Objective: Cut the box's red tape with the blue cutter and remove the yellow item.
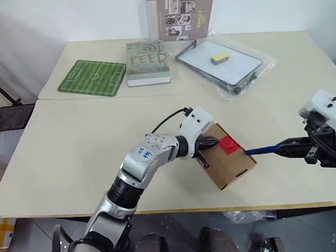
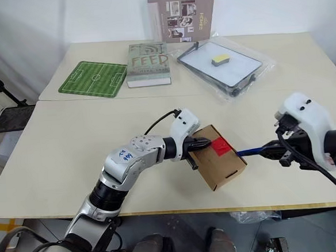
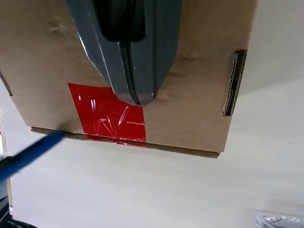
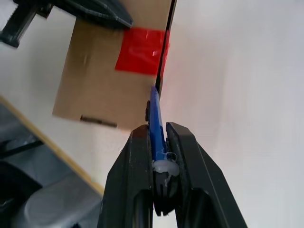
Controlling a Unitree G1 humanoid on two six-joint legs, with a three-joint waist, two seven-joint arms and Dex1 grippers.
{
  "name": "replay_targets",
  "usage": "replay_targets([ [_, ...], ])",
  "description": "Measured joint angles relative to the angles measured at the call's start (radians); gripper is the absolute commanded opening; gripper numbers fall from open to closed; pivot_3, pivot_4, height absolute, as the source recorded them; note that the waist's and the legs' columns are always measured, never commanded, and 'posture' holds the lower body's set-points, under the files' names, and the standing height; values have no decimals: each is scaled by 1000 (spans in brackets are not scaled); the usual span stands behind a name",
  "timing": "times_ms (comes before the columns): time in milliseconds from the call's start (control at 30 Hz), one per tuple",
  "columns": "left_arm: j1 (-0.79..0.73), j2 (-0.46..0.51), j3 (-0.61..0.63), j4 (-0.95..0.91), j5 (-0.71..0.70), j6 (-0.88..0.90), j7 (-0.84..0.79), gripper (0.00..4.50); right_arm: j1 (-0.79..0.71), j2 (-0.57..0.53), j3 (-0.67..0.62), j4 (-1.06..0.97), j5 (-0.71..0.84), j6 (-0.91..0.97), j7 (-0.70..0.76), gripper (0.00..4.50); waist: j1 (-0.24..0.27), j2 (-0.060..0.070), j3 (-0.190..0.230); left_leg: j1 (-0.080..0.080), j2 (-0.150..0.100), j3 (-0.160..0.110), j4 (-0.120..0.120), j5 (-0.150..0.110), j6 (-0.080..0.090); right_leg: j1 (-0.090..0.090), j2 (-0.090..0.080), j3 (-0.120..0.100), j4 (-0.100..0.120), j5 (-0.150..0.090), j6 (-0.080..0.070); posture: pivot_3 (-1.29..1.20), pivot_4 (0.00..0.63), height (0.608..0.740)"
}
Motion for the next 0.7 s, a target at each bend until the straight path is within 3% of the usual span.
replay_targets([
  [300,-1,0,-4,5,3,-10,1,13,23,12,-154,49,-9,-32,37,158,1,0,0,0,0,0,0,0,0,0,-1,1,-3,0,0,0,150,740],
  [533,-7,0,-7,24,3,-25,-8,13,80,198,-294,113,-81,-180,17,158,3,-4,-2,1,0,0,0,0,0,1,0,1,-1,0,0,0,150,740],
  [700,-16,1,-8,40,3,-31,-15,13,246,384,-219,165,-275,-410,8,158,2,-6,-4,2,-1,2,0,0,0,1,0,1,0,1,2,0,150,740],
])
